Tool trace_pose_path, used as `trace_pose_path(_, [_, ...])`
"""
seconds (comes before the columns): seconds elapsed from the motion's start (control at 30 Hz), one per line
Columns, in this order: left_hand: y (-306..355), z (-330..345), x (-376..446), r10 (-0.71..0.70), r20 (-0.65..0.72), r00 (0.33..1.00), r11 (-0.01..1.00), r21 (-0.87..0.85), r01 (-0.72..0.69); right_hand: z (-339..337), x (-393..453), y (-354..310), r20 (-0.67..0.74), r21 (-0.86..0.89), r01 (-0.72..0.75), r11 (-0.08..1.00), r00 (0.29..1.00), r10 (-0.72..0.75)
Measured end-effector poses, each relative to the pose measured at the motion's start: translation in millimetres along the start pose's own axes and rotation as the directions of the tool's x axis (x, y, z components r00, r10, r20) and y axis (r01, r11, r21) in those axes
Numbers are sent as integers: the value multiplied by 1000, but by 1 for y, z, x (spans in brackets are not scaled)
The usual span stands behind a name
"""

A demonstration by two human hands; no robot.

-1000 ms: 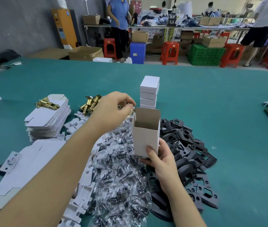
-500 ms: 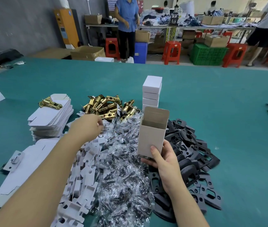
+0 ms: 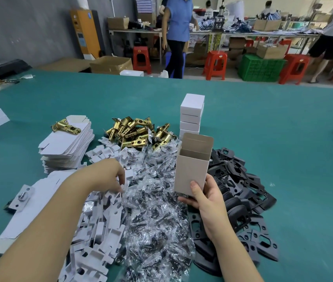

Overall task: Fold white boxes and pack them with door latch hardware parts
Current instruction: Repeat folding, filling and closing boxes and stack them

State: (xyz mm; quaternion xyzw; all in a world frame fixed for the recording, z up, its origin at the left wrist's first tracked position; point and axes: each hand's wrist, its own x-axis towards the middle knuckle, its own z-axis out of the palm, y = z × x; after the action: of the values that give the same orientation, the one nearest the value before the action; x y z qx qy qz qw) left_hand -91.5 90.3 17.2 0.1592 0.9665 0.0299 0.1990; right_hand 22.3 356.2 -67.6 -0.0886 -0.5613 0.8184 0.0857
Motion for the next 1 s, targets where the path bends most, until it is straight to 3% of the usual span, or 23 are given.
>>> trace_pose_path(0.4, [13, -14, -11, 37, -42, 998, 998, 51, -35, -1, 0, 1, 17, -16, -6, 1000, 1000, 6])
trace_pose_path(0.53, [39, -33, -20, 129, -227, 965, 989, -42, -142, -1, 0, 2, 29, -41, 2, 999, 1000, -1])
trace_pose_path(0.6, [56, -43, -26, 181, -439, 880, 957, -126, -260, -1, 0, 2, 36, -43, 8, 999, 999, -7])
trace_pose_path(0.67, [72, -54, -33, 220, -649, 728, 876, -197, -441, -2, 0, 2, 45, -44, 18, 999, 999, -16])
trace_pose_path(0.77, [96, -64, -37, 259, -770, 584, 778, -193, -598, -2, -1, 2, 55, -54, 29, 998, 998, -26])
trace_pose_path(0.83, [110, -65, -33, 293, -761, 578, 777, -163, -608, -2, -1, 1, 62, -58, 32, 998, 998, -29])
trace_pose_path(1.0, [136, -59, -21, 355, -663, 659, 839, -86, -537, -2, -1, 1, 69, -58, 45, 997, 997, -41])
